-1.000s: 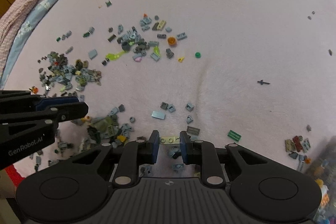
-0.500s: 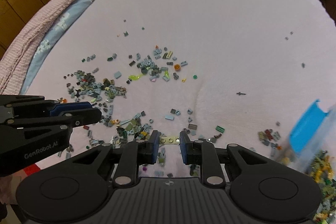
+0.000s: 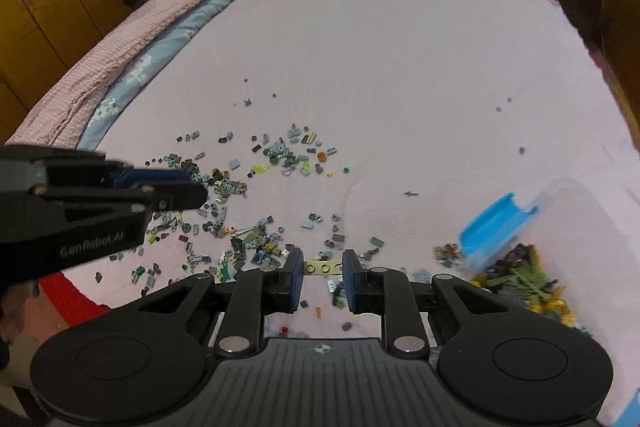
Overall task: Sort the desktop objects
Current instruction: 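Carry both held bricks over the clear plastic box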
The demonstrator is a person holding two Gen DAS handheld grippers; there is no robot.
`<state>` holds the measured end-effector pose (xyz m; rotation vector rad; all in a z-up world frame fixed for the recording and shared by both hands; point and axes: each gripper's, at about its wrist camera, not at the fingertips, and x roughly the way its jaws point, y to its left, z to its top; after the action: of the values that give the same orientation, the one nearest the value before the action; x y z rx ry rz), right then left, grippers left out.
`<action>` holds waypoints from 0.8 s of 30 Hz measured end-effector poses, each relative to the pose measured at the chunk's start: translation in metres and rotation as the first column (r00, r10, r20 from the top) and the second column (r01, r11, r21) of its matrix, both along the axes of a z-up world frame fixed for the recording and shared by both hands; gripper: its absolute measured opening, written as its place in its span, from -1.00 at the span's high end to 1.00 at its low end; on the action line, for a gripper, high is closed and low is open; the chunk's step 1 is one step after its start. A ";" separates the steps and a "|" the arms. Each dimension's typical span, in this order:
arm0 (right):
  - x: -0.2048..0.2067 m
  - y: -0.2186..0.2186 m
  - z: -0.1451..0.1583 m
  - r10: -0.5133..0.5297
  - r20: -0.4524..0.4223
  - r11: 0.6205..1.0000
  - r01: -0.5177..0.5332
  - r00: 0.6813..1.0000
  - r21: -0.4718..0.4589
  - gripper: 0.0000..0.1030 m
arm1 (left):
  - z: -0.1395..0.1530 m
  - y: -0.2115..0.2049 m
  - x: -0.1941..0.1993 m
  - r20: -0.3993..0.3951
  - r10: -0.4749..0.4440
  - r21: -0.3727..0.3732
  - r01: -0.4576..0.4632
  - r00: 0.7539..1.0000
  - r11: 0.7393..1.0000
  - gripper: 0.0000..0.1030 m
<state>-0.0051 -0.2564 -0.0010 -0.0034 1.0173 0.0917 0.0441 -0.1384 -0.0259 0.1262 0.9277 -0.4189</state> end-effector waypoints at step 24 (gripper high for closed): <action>-0.090 -0.127 0.064 -0.187 0.138 0.982 0.188 0.973 0.007 0.56 | 0.038 -0.145 -0.030 0.093 -0.244 0.013 0.244 0.965 0.970 0.70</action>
<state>-0.0952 -0.3834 0.0625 0.0803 0.8752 -0.0834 0.0142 -0.2834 0.0124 0.2615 0.8226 -0.6353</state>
